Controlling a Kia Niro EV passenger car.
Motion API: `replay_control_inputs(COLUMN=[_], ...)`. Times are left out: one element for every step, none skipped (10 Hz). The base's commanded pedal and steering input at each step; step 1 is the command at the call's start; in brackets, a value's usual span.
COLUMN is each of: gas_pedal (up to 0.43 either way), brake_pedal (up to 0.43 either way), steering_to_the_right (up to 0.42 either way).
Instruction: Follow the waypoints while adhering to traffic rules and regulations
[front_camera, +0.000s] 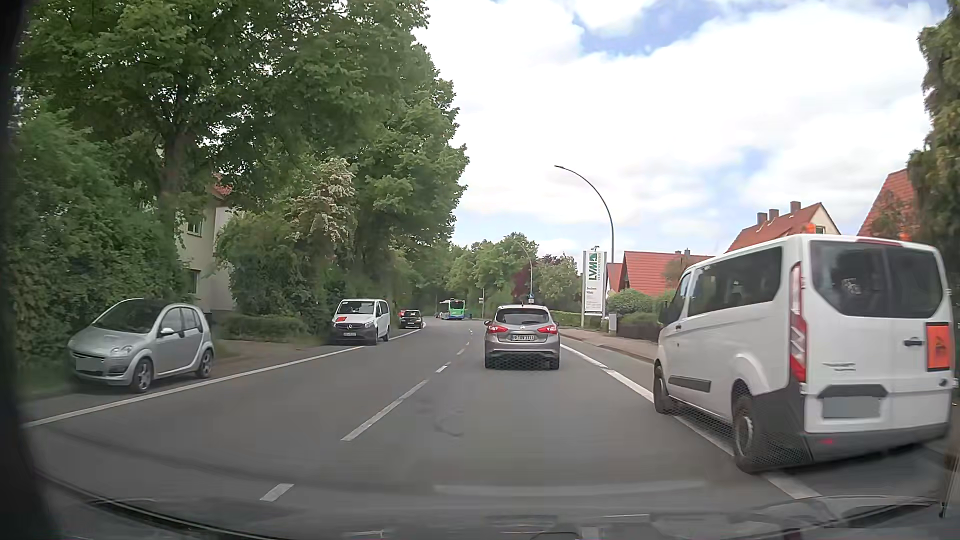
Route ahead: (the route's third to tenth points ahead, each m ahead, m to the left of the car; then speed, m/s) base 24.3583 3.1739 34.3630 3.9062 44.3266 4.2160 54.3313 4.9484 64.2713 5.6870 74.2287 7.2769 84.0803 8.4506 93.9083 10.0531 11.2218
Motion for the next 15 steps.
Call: replay_control_inputs(gas_pedal=[0.110,0.118,0.118,0.130,0.130,0.130,0.130,0.138,0.138,0.138,0.138,0.138,0.138,0.138,0.138], brake_pedal=[0.000,0.000,0.000,0.000,0.000,0.000,0.000,0.000,0.000,0.000,0.000,0.000,0.000,0.000,0.000], steering_to_the_right=[-0.001,-0.001,-0.001,-0.001,-0.001,-0.001,-0.001,-0.001,-0.001,-0.001,-0.001,-0.001,-0.001,-0.001,-0.001])
